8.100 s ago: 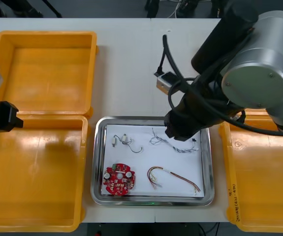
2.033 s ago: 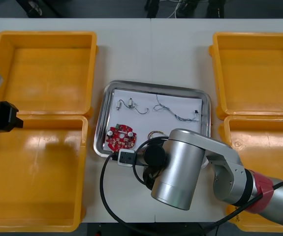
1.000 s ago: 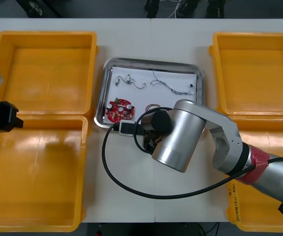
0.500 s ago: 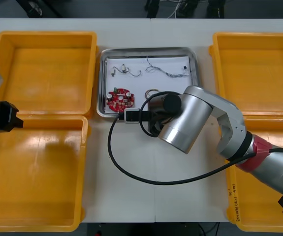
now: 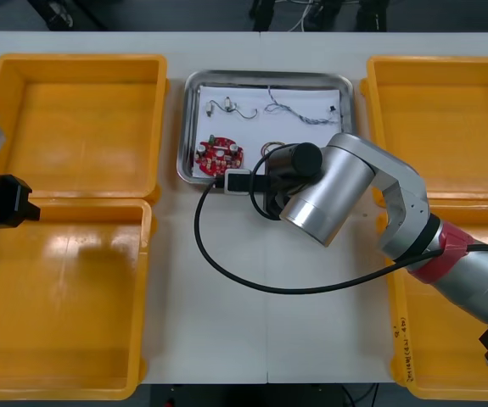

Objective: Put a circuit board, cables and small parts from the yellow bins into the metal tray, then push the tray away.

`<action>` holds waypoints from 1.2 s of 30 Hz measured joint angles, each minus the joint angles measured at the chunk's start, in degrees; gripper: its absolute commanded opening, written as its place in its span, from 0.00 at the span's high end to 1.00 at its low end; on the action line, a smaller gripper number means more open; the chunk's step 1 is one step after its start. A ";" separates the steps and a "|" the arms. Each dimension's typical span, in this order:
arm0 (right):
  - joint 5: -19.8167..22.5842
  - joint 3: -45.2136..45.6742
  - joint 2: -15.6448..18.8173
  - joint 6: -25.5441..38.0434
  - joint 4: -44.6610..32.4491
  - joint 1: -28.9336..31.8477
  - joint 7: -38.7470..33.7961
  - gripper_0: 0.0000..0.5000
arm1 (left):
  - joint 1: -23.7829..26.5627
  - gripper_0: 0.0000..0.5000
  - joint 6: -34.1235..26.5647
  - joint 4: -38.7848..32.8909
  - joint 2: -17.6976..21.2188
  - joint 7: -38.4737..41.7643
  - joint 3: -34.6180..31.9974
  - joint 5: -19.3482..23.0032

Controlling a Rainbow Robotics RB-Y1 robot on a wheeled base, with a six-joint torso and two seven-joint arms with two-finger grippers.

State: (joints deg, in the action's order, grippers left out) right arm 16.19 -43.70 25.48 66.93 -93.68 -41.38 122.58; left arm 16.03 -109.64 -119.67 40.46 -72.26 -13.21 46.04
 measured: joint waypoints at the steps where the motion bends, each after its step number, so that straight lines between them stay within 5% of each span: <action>1: -0.01 0.00 0.00 -0.49 0.41 -0.20 0.00 1.00 | 0.00 0.00 0.00 0.00 0.00 0.00 0.00 0.00; 36: 3.17 0.60 0.02 -11.23 14.03 -7.75 0.25 1.00 | 0.00 0.00 0.00 0.00 0.00 0.00 0.00 0.00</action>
State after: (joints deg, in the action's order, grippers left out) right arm 19.36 -43.10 25.50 55.70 -79.66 -49.13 122.83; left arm 16.03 -109.64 -119.68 40.46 -72.26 -13.21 46.04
